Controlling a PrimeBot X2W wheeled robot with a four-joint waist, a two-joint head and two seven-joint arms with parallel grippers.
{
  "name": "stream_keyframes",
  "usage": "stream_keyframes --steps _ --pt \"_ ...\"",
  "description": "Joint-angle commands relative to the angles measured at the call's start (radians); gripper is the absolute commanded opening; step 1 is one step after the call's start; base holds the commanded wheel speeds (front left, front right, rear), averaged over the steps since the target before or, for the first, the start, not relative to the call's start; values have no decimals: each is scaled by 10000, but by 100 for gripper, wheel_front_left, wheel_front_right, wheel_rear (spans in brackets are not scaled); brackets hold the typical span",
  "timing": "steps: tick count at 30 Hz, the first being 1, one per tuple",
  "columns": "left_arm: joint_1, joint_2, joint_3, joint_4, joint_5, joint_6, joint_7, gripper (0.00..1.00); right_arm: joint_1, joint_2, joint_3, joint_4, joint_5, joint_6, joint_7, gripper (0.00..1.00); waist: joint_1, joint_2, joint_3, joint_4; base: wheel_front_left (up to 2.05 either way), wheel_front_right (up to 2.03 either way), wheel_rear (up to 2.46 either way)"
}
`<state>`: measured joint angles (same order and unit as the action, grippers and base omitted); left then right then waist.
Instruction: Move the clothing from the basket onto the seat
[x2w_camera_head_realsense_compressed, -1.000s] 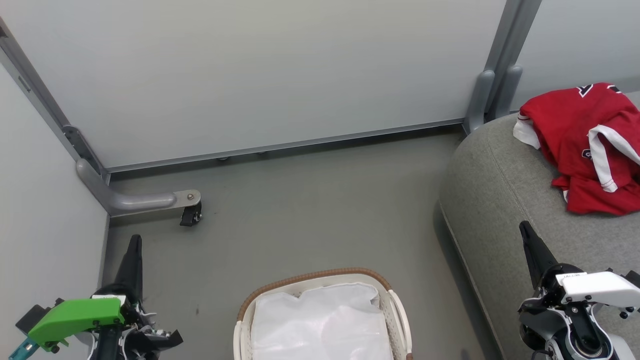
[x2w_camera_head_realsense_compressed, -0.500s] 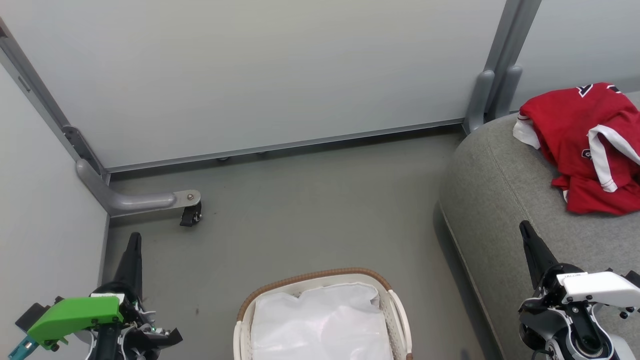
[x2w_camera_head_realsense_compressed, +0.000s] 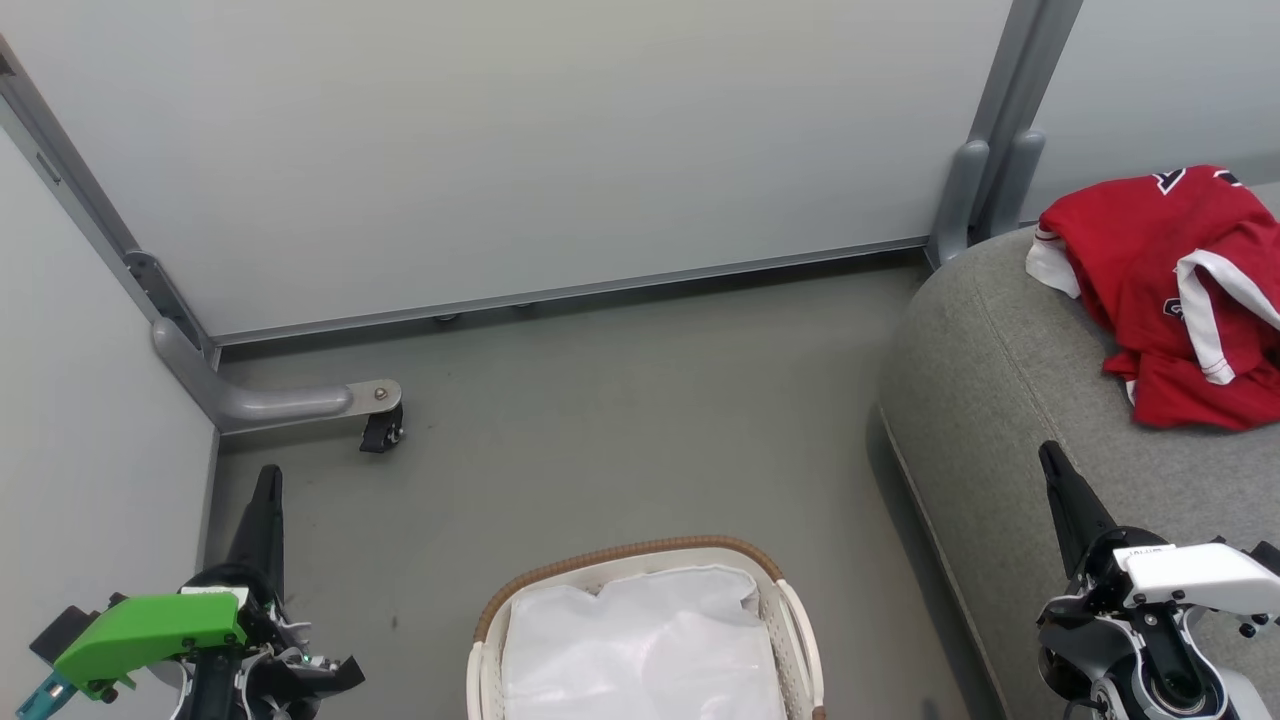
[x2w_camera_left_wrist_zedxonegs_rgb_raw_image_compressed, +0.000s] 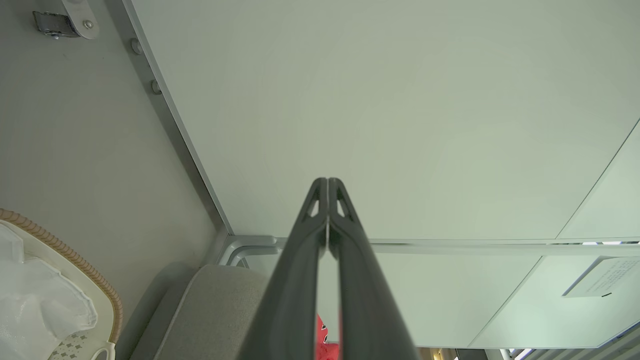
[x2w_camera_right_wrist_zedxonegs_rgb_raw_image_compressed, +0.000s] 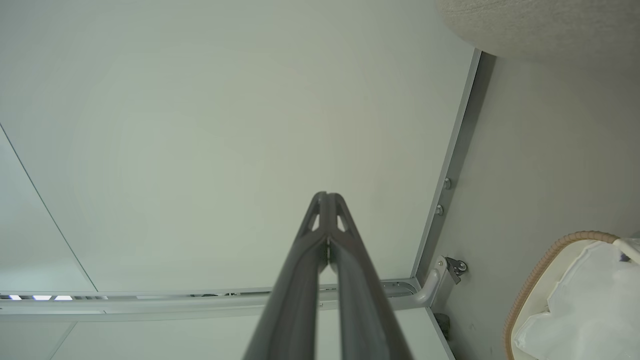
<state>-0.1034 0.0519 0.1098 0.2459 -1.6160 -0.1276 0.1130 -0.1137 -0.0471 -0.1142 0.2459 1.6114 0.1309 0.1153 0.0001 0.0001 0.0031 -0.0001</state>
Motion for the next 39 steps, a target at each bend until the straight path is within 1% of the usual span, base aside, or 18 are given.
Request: stream_keyframes --steps 1,39 --pt "-107 26 42 -17 8 -64 5 0 105 -59 -20 -37 31 -3 13 0 -1 -1 0 1 0 0 0" --pt "-110 7 58 -18 35 -64 31 0 106 -59 -18 -37 32 -3 12 0 -1 -1 0 1 0 0 0"
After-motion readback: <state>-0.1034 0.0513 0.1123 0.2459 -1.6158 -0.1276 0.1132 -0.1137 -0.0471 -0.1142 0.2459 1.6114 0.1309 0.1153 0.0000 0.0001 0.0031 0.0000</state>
